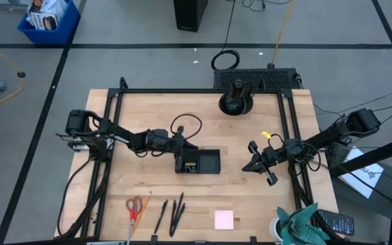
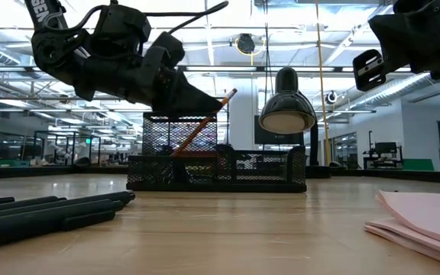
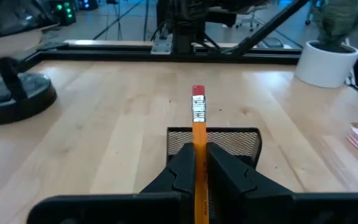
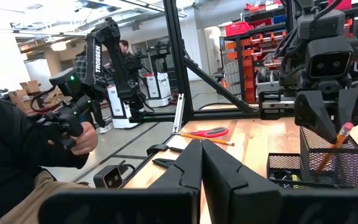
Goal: Pick and place office supplies into organizer
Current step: Put the yellow pencil into the black desk organizer
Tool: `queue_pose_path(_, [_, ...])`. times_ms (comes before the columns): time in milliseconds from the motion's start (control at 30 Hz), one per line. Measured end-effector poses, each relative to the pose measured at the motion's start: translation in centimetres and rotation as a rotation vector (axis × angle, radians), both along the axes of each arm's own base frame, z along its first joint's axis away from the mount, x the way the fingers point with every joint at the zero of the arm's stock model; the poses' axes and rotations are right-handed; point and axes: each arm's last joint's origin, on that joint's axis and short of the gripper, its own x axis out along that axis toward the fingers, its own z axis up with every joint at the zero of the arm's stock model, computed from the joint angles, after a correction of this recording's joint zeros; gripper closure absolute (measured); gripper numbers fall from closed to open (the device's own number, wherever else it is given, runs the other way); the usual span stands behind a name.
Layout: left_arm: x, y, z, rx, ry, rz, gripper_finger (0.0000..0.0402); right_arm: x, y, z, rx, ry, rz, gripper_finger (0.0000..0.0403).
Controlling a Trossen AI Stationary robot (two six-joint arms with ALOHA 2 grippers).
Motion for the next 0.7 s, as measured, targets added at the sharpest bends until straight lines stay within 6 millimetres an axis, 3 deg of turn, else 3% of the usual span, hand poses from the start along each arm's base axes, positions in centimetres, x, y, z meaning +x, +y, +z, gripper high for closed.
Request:
queue_pose_path(467, [0.0, 0.2, 0.6, -0.043, -0.039, 0.023, 0.0231, 0.0, 0.0, 0.0, 0.001, 0.0, 0.0, 0.0403])
queue_pose_path(567, [-0.2, 0.2, 2.4, -0.066, -0.081, 0.027, 0.0217, 0.0, 0.0, 0.0, 0.001, 0.0, 0.0, 0.0403])
queue_pose_path(700, [-0.7, -0.8, 6.8, -0.068, -0.024, 0.045, 0.0214, 0.0, 0.0, 0.0, -0.001, 0.0, 0.003, 0.0403])
